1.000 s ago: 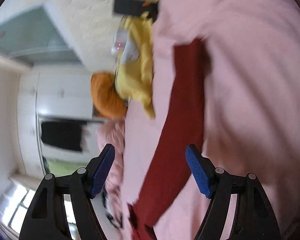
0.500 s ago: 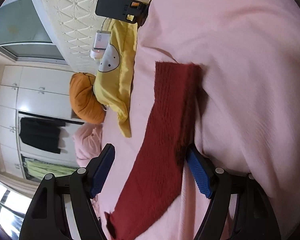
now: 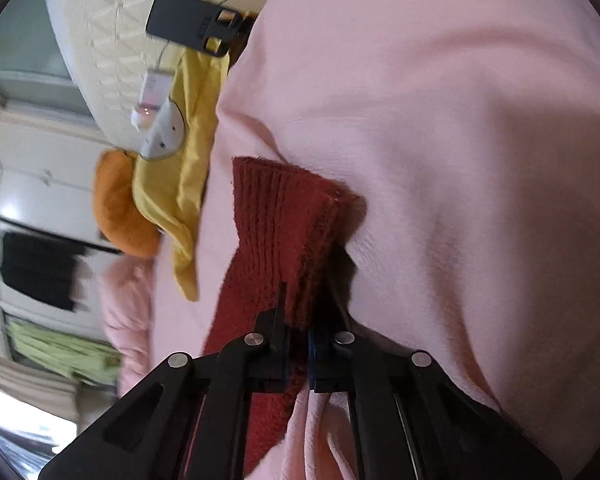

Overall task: Fold clothes
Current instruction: 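Grasp the sleeve cuff beside the right gripper and lift it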

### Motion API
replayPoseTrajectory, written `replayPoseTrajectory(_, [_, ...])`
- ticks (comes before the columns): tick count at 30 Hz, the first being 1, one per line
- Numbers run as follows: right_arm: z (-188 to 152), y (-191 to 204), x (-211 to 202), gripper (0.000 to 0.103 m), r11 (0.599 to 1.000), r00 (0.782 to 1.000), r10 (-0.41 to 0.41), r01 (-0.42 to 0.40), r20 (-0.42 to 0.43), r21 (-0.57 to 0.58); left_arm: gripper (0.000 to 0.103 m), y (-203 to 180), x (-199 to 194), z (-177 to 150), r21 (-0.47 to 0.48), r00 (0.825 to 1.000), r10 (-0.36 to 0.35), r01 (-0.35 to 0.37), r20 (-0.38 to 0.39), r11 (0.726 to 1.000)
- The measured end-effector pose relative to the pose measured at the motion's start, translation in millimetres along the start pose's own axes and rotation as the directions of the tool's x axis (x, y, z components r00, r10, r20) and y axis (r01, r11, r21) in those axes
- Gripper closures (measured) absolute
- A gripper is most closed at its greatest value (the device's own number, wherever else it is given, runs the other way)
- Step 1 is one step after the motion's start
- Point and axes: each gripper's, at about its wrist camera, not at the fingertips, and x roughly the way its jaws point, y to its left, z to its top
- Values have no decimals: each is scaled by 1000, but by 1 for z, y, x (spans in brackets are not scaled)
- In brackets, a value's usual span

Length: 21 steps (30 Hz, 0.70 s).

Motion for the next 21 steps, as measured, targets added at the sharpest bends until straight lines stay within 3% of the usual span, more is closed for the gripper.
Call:
replayPoseTrajectory(4, [3,1,-1,99,1000,1000,-9,10,-26,6,0,1,0,0,0,1000,0,0,3,1000])
replayPoseTrajectory(7, [0,20,-7,97,997,999,-32,30,-16,-65,0,-2,0,-1,0,1000,2,-2,4,1000])
replayPoseTrajectory(11, [-16,57,-15,97,984,999,42,-43,-10,-176,0,-2,0,-1,0,1000,3,-3,8,1000])
replayPoseTrajectory(17, [-56,121,-14,97,941,992,96,-118,-84,-318,0,-2,0,-2,-1,1000,0,0,11,1000])
replayPoseTrajectory(21, [-95,158,-8,97,919,978,141,-188,-157,-346,0,-2,0,-2,-4,1000,-6,6,7,1000])
